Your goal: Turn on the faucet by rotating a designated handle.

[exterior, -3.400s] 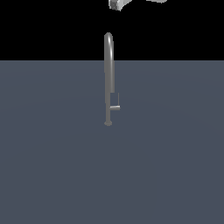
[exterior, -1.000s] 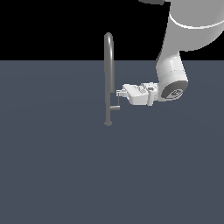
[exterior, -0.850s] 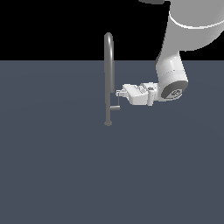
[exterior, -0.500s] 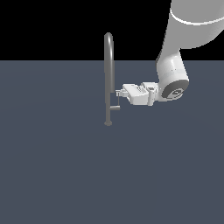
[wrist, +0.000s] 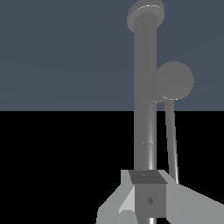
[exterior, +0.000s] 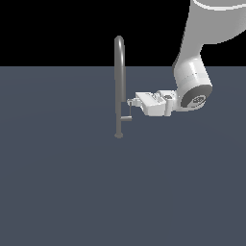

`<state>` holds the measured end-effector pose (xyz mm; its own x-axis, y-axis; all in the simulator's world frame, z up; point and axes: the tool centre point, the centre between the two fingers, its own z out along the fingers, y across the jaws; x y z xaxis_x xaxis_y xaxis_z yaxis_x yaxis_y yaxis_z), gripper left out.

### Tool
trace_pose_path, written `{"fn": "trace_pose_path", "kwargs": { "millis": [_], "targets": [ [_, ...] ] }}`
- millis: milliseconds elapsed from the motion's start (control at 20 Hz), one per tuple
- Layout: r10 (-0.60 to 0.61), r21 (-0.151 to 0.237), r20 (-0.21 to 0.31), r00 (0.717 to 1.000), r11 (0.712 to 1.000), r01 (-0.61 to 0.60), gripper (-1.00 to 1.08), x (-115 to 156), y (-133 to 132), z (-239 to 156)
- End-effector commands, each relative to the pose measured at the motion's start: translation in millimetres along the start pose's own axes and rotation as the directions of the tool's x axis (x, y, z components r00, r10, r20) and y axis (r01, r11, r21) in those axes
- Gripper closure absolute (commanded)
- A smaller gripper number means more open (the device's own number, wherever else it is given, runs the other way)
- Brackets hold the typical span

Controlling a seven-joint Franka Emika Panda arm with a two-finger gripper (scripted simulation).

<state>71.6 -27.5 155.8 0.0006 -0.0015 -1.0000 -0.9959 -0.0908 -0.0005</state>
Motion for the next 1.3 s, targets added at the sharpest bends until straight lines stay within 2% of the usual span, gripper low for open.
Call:
{"fn": "trace_pose_path", "kwargs": {
  "millis": [0,50,700,800,1250],
  "targets": [
    [0.000,-0.003,0.002,1.000,1.000,0.000,1.08,-2.5,4.3,0.0],
    [0.000,0.000,0.000,1.000,1.000,0.000,1.08,-0.3,1.3,0.0],
    [0.000,-0.003,0.001,1.000,1.000,0.000,1.08,1.4,36.4,-0.1],
    [-0.011,0.001,-0.003,1.000,1.000,0.011,1.08,-2.1,29.8,0.1],
    [-0.001,-0.002,0.001,1.000,1.000,0.001,1.08,19.1,62.5,-0.1]
  ]
}}
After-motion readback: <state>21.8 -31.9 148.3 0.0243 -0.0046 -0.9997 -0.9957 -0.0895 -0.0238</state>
